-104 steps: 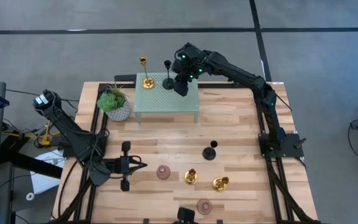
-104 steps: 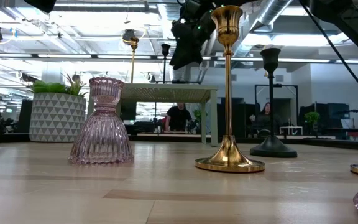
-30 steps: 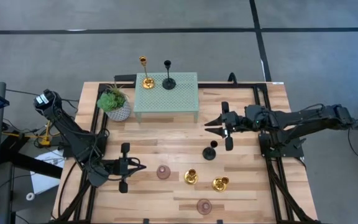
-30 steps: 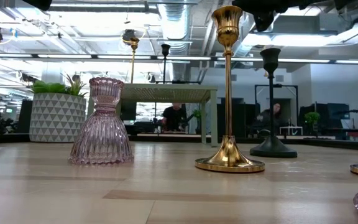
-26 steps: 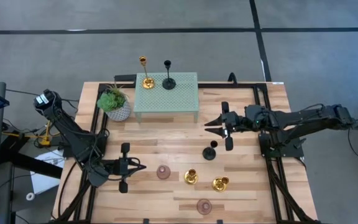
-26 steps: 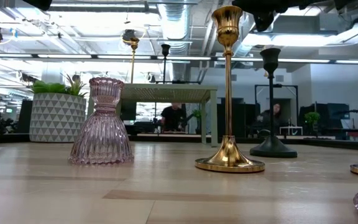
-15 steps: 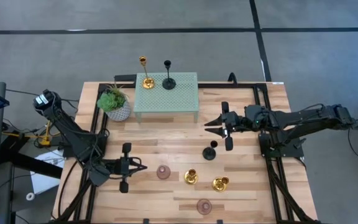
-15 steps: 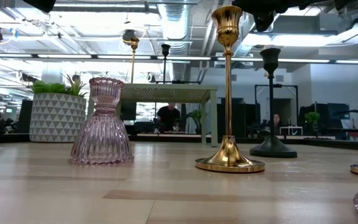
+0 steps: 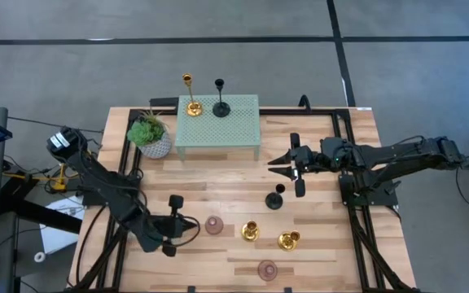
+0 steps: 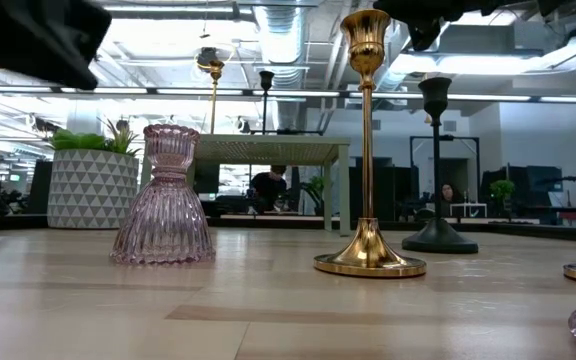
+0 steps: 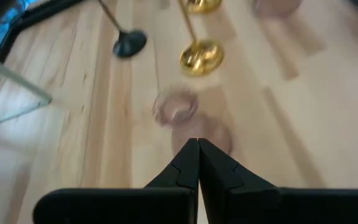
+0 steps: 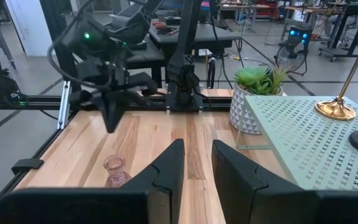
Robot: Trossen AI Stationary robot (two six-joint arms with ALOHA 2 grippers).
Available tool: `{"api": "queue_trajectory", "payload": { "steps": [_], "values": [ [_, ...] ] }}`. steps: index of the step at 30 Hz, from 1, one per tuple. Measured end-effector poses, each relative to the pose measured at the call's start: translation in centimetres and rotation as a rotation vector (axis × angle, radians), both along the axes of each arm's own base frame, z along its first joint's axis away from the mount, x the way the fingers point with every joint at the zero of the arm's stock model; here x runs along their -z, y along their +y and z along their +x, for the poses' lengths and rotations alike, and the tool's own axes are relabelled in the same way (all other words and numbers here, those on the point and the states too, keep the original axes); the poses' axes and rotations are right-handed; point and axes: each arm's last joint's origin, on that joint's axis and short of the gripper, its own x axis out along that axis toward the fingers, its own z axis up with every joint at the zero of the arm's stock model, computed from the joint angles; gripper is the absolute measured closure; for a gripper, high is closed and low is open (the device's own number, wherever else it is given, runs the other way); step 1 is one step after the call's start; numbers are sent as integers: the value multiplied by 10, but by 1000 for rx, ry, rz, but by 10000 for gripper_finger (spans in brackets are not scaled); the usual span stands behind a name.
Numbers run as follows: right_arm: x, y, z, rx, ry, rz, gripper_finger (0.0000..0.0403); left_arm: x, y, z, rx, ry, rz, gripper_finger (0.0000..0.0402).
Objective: Pick & Place candle stick holders
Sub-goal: Put the middle pink glass candle holder on the shelf
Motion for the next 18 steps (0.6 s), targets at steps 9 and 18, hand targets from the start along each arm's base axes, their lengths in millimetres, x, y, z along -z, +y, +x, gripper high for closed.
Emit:
{"api": "queue_trajectory", "payload": {
  "steps": [9,18],
  "values": [
    [0,0,0,0,-1,0,328,25,39,-21,-140,26,-2,396],
    [-4,0,1,0,-45,2,328,34,72,-44,112,-197,-232,397]
  ]
}}
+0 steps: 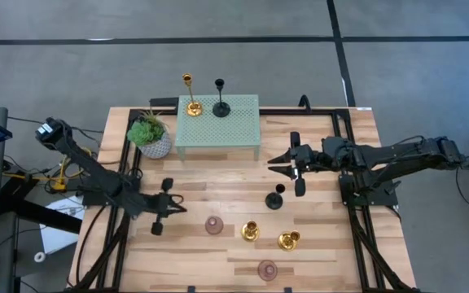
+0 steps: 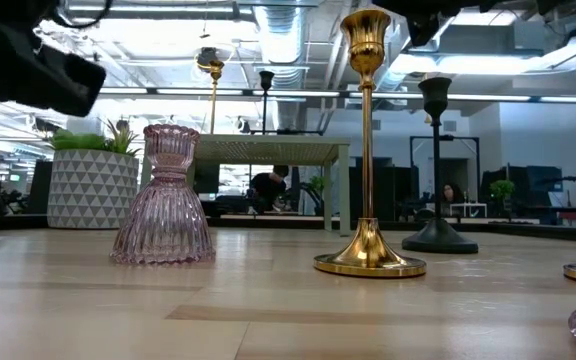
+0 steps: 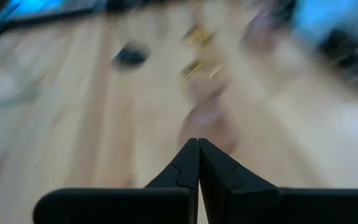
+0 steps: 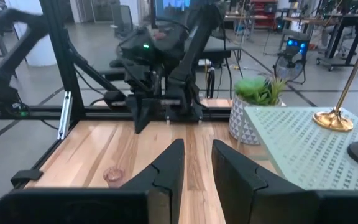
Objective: Pick & Place candle stick holders
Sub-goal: Put the middle pink glass candle holder on the shelf
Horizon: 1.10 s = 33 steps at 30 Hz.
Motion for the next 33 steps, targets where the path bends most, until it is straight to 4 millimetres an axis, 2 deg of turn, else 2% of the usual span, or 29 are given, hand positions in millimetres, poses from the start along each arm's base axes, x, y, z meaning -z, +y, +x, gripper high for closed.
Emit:
{"api": "queue_trajectory", "payload": {
  "steps": [3,6,8,16,22,29,33],
  "values": [
    [-1,0,0,0,-10,1,328,15,7,-1,63,-78,-48,397],
    [-1,0,0,1,-12,1,328,33,15,-1,22,-51,-101,396],
    [-1,0,0,1,-12,1,328,39,19,0,-11,-52,-158,395],
    [-1,0,0,1,-14,1,328,41,19,6,-32,-81,-178,370],
    [-1,0,0,1,-14,1,328,49,16,10,-23,-32,-153,331],
    [-1,0,0,1,-14,0,328,46,11,15,39,-92,-197,287],
    [-1,0,0,1,-14,0,328,52,10,18,37,-61,-189,256]
  ]
}}
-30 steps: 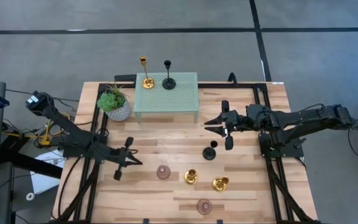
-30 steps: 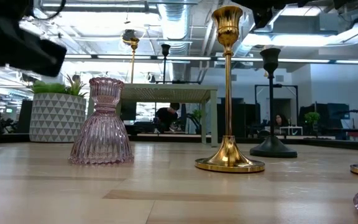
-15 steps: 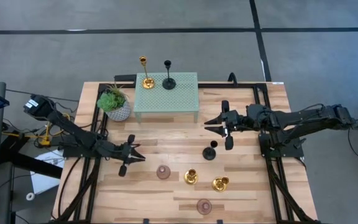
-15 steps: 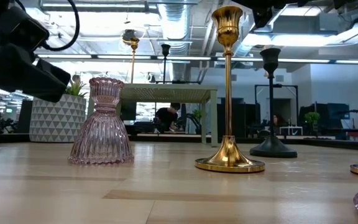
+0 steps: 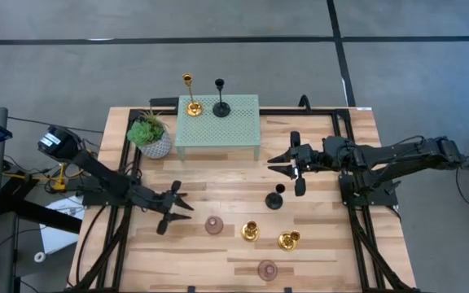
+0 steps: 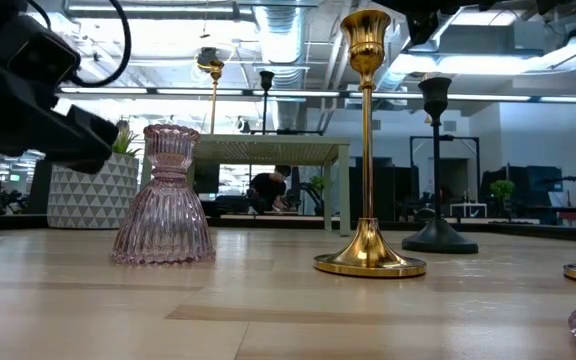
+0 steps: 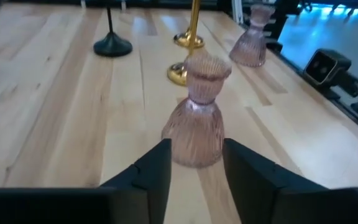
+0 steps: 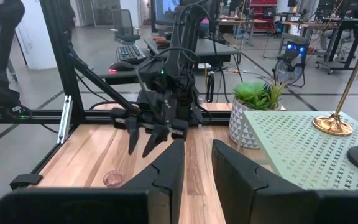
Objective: Pick & Place candle stick holders
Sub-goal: Put the middle pink glass candle holder on the shelf
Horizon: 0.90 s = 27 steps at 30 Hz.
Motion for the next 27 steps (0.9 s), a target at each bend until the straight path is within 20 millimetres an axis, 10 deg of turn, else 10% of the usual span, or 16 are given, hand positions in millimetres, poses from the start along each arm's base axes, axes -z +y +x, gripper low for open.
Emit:
{"api": "queue_trajectory", "payload": {
  "steps": [27],
  "values": [
    [0,0,0,0,1,0,328,2,-33,56,9,7,63,129]
  ]
}}
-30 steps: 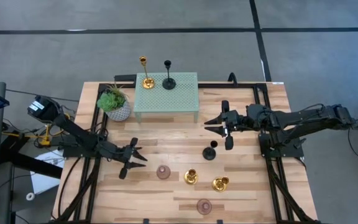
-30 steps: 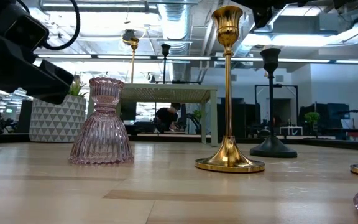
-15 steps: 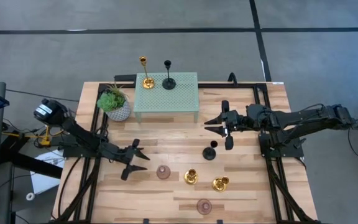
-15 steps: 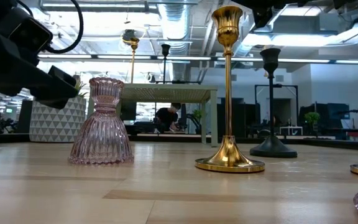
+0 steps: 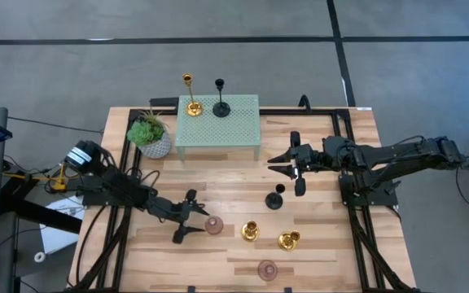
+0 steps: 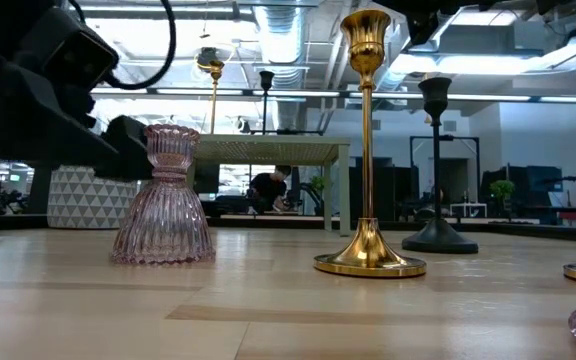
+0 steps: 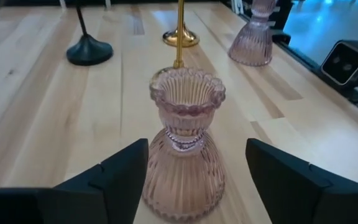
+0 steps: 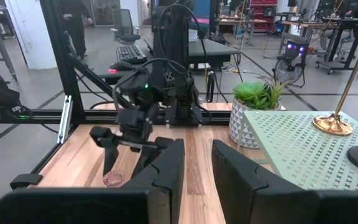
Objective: Pick & Place candle stick holders
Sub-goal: Put the middle pink glass candle holder on the shelf
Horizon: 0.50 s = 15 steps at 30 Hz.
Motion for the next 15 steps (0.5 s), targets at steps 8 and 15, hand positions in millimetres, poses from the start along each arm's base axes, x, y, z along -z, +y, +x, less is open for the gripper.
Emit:
{"api": "queue_trajectory", "payload": {
  "steps": [8,15],
  "values": [
    [0,0,0,0,2,0,328,-1,-7,13,-3,-3,-1,115],
    [0,0,0,0,2,0,328,-3,-1,17,-39,-8,-16,104]
  ]
}}
